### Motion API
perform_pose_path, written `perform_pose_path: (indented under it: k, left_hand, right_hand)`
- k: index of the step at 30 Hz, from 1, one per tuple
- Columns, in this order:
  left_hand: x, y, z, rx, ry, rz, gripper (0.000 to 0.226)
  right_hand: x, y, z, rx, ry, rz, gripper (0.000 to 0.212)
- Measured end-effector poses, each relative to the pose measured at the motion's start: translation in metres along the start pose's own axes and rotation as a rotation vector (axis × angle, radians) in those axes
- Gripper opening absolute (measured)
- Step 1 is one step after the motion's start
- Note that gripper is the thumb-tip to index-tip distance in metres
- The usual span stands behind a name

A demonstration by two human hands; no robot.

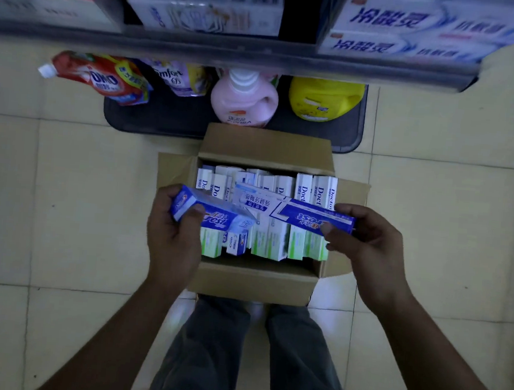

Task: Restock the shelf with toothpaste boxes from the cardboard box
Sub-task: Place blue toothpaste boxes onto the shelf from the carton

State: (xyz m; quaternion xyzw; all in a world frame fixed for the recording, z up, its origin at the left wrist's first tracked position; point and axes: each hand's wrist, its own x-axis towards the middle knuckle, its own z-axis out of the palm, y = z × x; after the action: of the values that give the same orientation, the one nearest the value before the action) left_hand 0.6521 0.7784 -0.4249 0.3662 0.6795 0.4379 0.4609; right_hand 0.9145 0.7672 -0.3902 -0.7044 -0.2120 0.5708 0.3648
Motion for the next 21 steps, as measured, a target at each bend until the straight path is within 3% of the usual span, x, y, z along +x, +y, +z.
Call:
perform_pose_path:
  k: [3,5,8,12,15,19,21]
  left_hand:
    - [0.021,0.027,0.007,-0.353,0.028,-0.145,0.022]
    - [0.030,0.042,0.015,-0.409,-0.002,-0.191,0.020]
    - [0.028,0.059,0.034,-0.272,-0.136,-0.316,0.029]
    - [0.009,0.064,0.054,-0.030,-0.469,-0.429,0.042]
    - [-0.003,0.063,0.062,0.046,-0.616,-0.400,0.033]
    - [-0.005,0.069,0.066,0.071,-0.554,-0.421,0.020]
    - [-0.004,0.076,0.066,0.054,-0.573,-0.411,0.019]
  right_hand:
    - [-0.003,-0.017,-0.004,0.091,-0.011,-0.034,0.029]
    - [-0.006,-0.019,-0.005,0.195,-0.044,0.014,0.026]
    - [-0.016,-0.015,0.002,0.380,-0.106,0.150,0.026]
    - [-0.031,-0.006,0.022,0.548,-0.154,0.199,0.033]
    - [-0.036,-0.001,0.030,0.438,-0.188,0.114,0.036]
    - [-0.032,-0.003,0.027,0.151,-0.196,0.023,0.050]
    - [-0.026,-0.011,0.020,0.075,-0.204,0.016,0.045]
